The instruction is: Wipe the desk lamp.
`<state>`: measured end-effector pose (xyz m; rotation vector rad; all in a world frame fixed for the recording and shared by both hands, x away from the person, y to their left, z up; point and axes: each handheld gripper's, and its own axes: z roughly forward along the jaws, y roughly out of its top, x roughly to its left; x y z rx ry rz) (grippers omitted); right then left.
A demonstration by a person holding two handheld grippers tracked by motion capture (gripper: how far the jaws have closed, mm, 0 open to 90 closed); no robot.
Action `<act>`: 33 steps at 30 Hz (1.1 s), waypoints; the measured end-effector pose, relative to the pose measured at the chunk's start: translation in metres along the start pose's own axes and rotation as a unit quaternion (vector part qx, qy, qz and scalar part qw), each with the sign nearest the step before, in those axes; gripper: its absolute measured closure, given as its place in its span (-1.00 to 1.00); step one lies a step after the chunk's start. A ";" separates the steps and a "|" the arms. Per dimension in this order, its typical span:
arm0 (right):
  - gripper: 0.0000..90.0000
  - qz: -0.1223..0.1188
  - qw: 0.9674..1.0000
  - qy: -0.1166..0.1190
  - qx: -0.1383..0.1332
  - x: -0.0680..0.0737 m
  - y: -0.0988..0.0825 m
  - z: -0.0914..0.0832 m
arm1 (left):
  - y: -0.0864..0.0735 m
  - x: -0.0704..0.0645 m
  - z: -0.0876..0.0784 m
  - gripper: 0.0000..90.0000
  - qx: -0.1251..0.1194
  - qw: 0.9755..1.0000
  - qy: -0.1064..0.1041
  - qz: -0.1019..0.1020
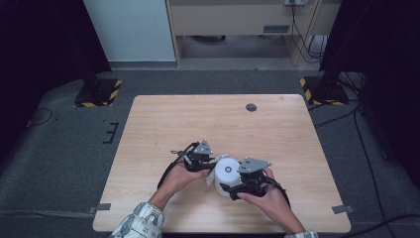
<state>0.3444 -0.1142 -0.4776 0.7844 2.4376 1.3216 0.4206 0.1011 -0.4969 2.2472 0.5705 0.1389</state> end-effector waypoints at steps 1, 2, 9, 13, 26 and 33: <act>-0.80 0.000 1.000 0.000 0.000 0.000 0.000 0.000 | -0.001 0.000 0.002 0.69 0.006 1.000 -0.001 0.001; -0.80 0.000 1.000 0.000 0.000 0.000 0.000 0.000 | -0.002 0.000 0.005 0.69 0.011 1.000 0.000 0.003; -0.80 -0.001 1.000 0.000 0.000 0.000 0.000 0.000 | -0.007 0.003 0.015 0.69 0.031 0.999 -0.005 0.007; -0.80 -0.001 1.000 0.000 -0.001 0.000 0.000 0.000 | -0.008 0.003 0.013 0.69 0.024 1.000 -0.008 0.003; -0.80 -0.001 1.000 0.001 0.001 0.000 0.000 0.000 | 0.010 0.001 -0.008 0.69 0.003 1.000 -0.009 0.015; -0.80 0.000 1.000 0.000 0.000 0.000 0.000 0.000 | 0.021 0.000 -0.022 0.69 -0.019 1.000 -0.013 0.012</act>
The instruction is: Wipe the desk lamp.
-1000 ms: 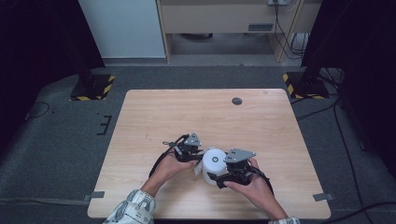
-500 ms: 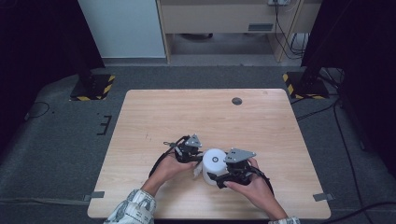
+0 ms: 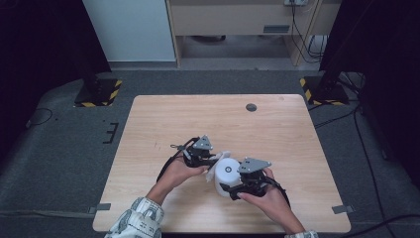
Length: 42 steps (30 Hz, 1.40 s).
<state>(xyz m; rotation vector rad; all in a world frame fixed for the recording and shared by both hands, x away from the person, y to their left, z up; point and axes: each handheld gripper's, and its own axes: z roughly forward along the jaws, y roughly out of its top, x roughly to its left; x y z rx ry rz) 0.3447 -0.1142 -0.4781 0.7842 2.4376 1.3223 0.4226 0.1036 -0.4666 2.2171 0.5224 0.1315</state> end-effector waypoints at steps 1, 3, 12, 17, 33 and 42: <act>-0.80 0.000 1.000 0.000 0.000 0.000 0.000 0.000 | 0.002 0.000 -0.001 0.69 -0.003 1.000 0.000 0.001; -0.80 0.000 1.000 0.000 0.000 0.000 0.000 0.000 | 0.006 -0.001 -0.005 0.69 -0.003 1.000 0.001 0.004; -0.80 0.002 1.000 -0.001 -0.001 0.000 0.000 0.001 | 0.019 -0.001 -0.012 0.69 -0.013 1.000 0.003 0.010; -0.80 0.007 1.000 -0.003 -0.002 0.000 0.000 0.001 | 0.022 0.001 -0.010 0.69 -0.008 1.000 -0.001 0.009; -0.80 0.008 1.000 -0.003 -0.004 -0.001 0.000 0.002 | 0.012 -0.004 -0.021 0.69 -0.009 1.000 0.009 0.002; -0.80 0.006 1.000 -0.002 -0.003 -0.001 0.000 0.003 | -0.006 -0.012 -0.030 0.69 -0.011 1.000 0.013 -0.006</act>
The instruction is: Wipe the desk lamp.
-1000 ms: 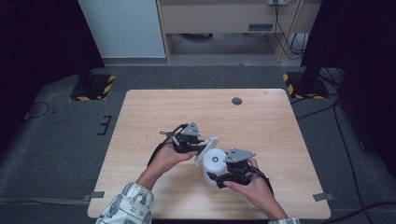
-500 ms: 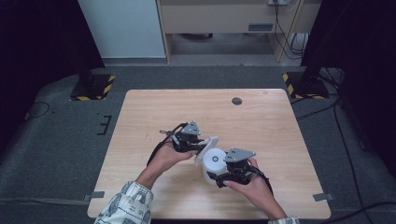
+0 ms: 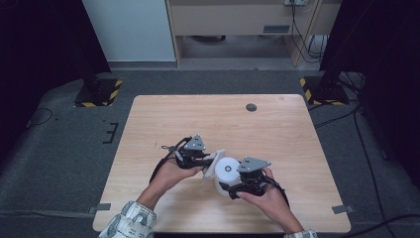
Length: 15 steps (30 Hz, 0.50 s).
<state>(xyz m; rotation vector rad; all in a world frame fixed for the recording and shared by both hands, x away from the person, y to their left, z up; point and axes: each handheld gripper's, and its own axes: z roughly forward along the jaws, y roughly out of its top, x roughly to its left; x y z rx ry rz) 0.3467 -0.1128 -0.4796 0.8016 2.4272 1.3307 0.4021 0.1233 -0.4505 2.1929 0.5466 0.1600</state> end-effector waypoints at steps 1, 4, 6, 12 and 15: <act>-0.80 0.000 1.000 0.000 0.000 0.000 0.000 0.000 | -0.002 -0.001 0.000 0.69 -0.001 1.000 0.001 -0.002; -0.80 0.000 1.000 -0.001 0.000 0.000 0.000 0.000 | -0.010 -0.003 0.003 0.69 0.006 1.000 0.001 -0.006; -0.80 0.000 1.000 -0.001 0.000 0.000 0.000 0.000 | -0.015 -0.004 0.006 0.69 0.014 1.000 0.004 -0.006; -0.80 0.000 1.000 -0.002 0.000 0.000 0.000 0.001 | -0.030 -0.006 0.021 0.68 0.042 0.999 0.011 -0.005; -0.80 0.000 1.000 -0.002 0.000 0.000 0.000 0.001 | -0.035 -0.005 0.029 0.68 0.056 0.998 0.012 -0.005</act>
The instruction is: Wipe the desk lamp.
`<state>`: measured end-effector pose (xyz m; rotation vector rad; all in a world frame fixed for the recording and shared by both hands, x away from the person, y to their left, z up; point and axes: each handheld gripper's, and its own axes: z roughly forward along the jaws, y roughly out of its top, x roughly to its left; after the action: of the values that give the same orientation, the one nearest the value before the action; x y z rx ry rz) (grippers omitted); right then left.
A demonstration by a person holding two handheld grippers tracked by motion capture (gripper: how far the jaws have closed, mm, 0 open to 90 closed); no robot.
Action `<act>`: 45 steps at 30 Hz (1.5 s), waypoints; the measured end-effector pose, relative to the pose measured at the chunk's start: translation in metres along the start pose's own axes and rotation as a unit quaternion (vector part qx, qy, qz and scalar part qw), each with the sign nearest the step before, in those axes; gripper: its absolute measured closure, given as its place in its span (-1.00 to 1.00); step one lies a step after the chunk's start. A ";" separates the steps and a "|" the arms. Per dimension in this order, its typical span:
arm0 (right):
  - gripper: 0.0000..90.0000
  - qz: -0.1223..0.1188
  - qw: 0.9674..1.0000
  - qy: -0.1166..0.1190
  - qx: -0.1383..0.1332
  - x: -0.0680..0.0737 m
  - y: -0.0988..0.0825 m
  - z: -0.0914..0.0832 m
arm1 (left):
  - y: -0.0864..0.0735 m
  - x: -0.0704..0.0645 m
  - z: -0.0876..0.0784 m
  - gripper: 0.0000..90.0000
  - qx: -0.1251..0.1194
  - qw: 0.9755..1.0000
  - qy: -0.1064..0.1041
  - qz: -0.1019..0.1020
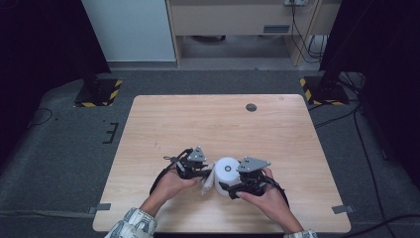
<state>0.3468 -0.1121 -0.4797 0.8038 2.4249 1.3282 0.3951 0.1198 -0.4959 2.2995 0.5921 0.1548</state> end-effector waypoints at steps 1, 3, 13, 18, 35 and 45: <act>-0.80 0.000 1.000 0.000 0.000 0.000 0.000 0.000 | -0.001 0.000 0.002 0.68 0.004 1.000 0.001 0.001; -0.80 -0.001 1.000 0.000 0.000 0.000 0.000 0.000 | -0.002 -0.001 0.002 0.68 0.007 1.000 0.002 0.003; -0.80 -0.002 1.000 0.000 0.000 0.000 0.000 0.000 | -0.002 -0.009 -0.018 0.68 -0.022 1.000 -0.004 0.001; -0.80 -0.002 1.000 0.000 0.001 0.000 0.000 0.000 | -0.006 -0.018 -0.021 0.68 -0.018 1.000 -0.003 0.003; -0.80 -0.004 1.000 -0.002 0.002 0.000 0.001 0.000 | -0.006 -0.020 -0.031 0.68 -0.047 0.999 0.001 -0.013; -0.80 -0.004 1.000 -0.002 0.003 0.000 0.001 0.001 | -0.013 -0.023 -0.011 0.69 -0.003 1.000 0.019 -0.005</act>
<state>0.3471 -0.1113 -0.4793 0.7965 2.4265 1.3163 0.3667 0.1238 -0.4953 2.2916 0.6209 0.1969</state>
